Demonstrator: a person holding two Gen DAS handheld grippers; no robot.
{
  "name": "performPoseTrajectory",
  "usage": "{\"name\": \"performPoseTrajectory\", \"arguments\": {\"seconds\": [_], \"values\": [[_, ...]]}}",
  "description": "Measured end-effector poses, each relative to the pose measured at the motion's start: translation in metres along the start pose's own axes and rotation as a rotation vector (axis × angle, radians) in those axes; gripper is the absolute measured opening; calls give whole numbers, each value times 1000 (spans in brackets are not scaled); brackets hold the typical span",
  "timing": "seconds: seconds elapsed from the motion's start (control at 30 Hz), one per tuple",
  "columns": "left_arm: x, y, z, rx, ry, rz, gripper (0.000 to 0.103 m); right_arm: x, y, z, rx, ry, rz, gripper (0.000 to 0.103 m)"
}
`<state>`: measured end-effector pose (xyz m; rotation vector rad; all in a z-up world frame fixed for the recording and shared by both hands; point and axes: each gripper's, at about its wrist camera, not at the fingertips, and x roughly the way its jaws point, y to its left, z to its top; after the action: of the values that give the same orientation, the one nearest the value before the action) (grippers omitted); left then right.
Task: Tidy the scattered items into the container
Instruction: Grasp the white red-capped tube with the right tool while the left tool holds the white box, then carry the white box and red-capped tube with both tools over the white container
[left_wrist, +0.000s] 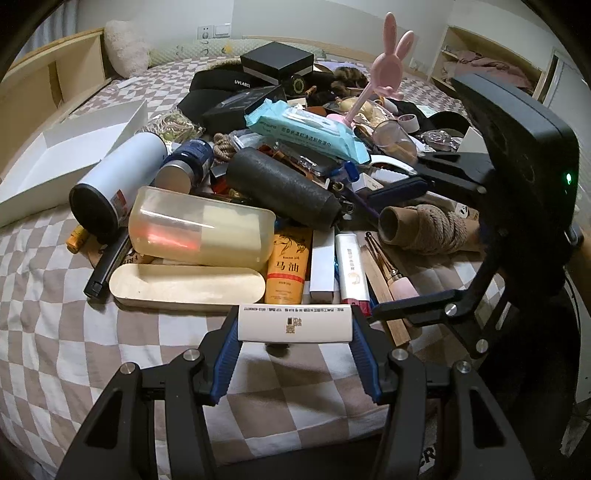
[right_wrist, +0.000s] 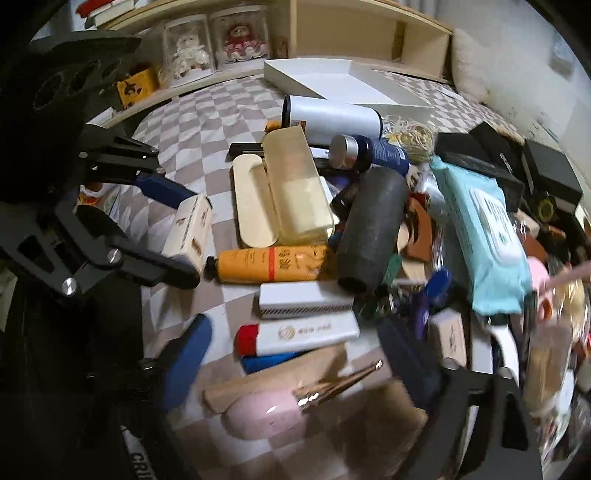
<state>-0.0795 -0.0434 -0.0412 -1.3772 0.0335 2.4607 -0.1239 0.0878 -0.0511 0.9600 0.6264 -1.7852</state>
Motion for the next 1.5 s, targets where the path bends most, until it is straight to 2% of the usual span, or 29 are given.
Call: {"name": "performPoseTrajectory", "arguments": {"seconds": [0.33, 0.63, 0.67, 0.73, 0.97, 1.2, 1.5], "values": [[4, 9, -1, -48, 13, -37, 55, 35, 5, -2, -80, 124, 53, 95], [6, 9, -2, -47, 18, -32, 55, 40, 2, -5, -37, 100, 53, 94], [6, 8, -2, -45, 20, -30, 55, 41, 3, -6, -37, 102, 47, 93], [6, 8, -2, -42, 22, -25, 55, 43, 6, -8, -55, 111, 19, 85], [7, 8, -2, -41, 24, -13, 55, 35, 8, -11, -36, 83, -32, 85], [5, 7, -2, -38, 12, 15, 55, 20, 12, -14, 66, 49, -43, 85], [-3, 10, -4, -61, -25, 45, 55, -8, 13, -30, 311, -61, -20, 85]]}}
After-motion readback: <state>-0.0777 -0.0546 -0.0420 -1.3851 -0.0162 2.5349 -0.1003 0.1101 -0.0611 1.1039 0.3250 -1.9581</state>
